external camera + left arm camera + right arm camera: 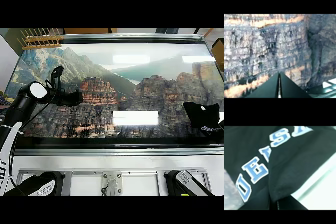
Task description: Fold the clothes and pants, and hang the long-sleeved shirts on hangers.
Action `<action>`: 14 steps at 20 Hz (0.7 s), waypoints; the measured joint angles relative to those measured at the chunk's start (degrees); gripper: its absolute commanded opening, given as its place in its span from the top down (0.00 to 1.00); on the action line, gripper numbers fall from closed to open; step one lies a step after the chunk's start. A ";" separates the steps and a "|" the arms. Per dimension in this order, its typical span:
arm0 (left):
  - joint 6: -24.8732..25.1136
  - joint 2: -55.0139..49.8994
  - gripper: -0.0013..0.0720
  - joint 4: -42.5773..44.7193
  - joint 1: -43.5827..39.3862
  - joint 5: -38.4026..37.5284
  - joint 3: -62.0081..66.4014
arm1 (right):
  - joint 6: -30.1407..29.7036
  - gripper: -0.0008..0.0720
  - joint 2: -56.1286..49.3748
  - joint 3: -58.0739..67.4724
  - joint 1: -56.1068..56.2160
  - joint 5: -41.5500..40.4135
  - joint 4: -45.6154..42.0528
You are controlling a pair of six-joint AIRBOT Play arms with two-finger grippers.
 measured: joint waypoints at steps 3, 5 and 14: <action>0.00 0.00 0.98 0.02 0.00 0.00 0.00 | 0.15 0.01 0.44 -0.85 -1.25 0.09 -1.55; 0.00 0.00 0.98 0.02 0.00 -0.15 0.00 | 0.15 0.01 0.57 -0.90 -1.60 0.24 -2.19; 0.02 0.00 0.98 0.04 0.00 -0.59 -0.02 | -9.25 0.01 10.23 4.24 1.31 -4.35 17.20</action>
